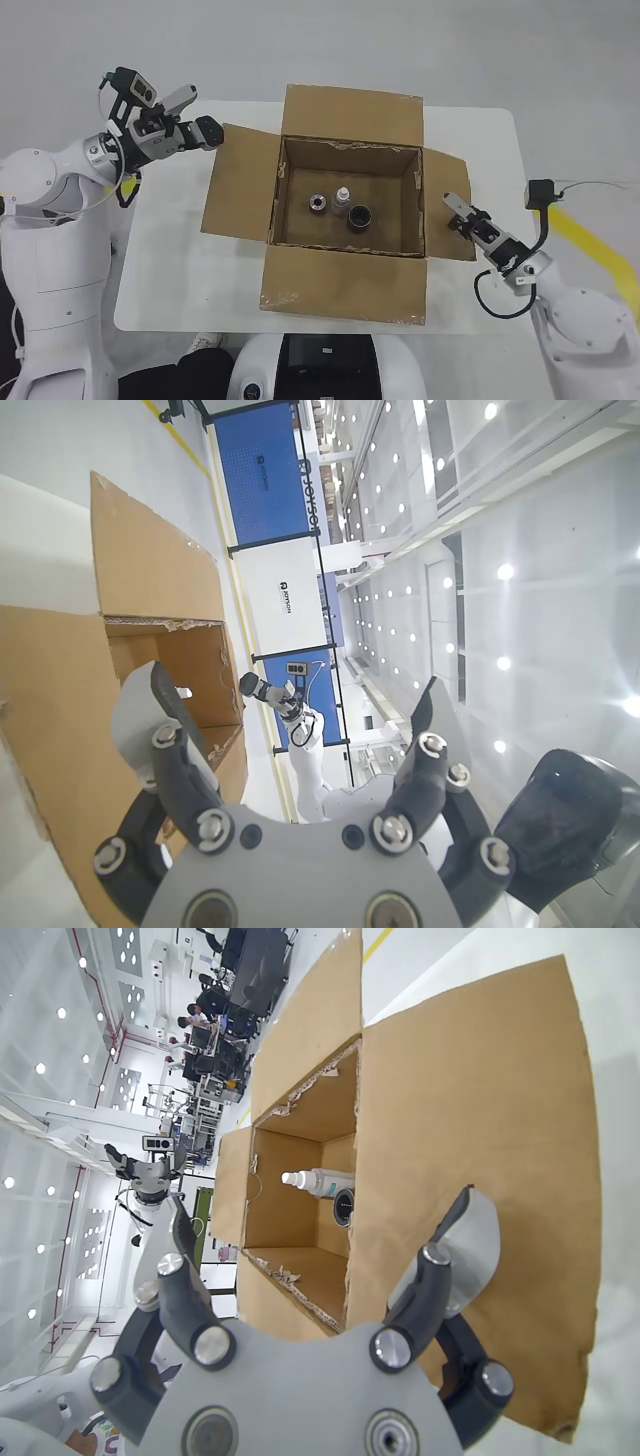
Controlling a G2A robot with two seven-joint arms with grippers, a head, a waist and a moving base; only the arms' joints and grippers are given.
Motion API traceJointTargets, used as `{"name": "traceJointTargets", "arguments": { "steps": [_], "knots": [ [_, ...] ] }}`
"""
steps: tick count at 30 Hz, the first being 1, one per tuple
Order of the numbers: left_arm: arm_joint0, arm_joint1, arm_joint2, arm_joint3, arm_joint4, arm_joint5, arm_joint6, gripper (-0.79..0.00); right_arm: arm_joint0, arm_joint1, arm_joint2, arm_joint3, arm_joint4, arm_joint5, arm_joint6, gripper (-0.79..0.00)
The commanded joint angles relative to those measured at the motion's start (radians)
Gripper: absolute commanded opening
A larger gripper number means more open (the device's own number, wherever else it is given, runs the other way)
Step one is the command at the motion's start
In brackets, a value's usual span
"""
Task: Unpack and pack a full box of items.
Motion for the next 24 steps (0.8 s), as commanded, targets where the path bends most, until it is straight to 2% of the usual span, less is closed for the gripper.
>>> {"name": "traceJointTargets", "arguments": {
  "steps": [1, 24],
  "knots": [
    [-0.002, 0.005, -0.009, 0.005, -0.005, 0.001, -0.005, 0.0, 0.017, 0.0, -0.015, 0.021, -0.002, 0.005, -0.002, 0.0],
    [0.004, 0.044, -0.031, 0.047, -0.056, -0.008, 0.0, 0.0, 0.279, -0.007, -0.213, 0.171, -0.1, 0.063, 0.025, 0.0]
  ]
}}
